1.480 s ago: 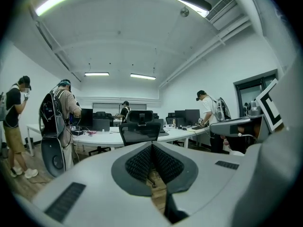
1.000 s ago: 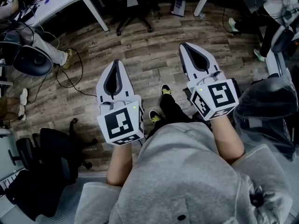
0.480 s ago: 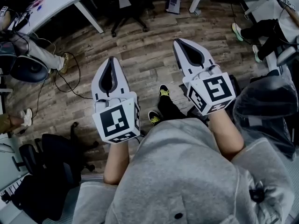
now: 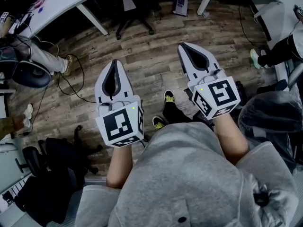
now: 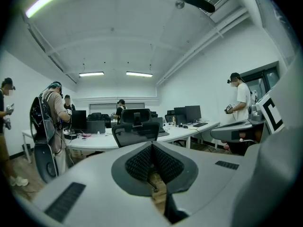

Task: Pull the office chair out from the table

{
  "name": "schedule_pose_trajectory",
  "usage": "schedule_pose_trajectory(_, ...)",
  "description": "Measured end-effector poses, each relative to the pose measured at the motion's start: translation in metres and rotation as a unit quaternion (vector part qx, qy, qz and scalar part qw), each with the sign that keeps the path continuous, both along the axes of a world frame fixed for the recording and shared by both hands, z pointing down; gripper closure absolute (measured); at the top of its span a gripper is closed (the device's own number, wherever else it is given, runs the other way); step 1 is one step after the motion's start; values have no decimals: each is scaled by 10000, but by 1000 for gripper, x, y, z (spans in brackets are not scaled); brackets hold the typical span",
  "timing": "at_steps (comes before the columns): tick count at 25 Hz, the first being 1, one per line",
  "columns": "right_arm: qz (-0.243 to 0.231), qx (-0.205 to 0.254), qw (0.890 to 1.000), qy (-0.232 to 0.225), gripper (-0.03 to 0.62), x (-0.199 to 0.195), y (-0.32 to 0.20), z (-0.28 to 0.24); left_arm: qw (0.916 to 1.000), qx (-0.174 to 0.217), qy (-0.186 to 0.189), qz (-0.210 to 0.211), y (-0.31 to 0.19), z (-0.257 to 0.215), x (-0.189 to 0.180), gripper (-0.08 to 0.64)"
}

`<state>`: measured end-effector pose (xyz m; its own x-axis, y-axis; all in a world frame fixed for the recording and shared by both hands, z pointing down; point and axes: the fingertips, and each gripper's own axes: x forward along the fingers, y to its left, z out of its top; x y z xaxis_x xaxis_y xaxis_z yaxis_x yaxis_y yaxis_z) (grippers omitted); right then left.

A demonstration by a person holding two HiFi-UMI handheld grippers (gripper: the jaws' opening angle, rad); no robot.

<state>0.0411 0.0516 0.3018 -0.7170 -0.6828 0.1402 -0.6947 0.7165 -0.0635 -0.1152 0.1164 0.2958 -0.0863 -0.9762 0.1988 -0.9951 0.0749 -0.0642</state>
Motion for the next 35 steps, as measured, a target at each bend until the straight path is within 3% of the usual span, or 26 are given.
schedule_pose_trajectory(17, -74, -139, 9998, -156, 566, 9, -90, 10, 9997, -195, -169, -17, -91, 5, 11, 552)
schedule_pose_trajectory(35, -349, -234, 9982, -416, 566, 13, -124, 9, 9990, -183, -347, -220, -121, -4, 20, 552)
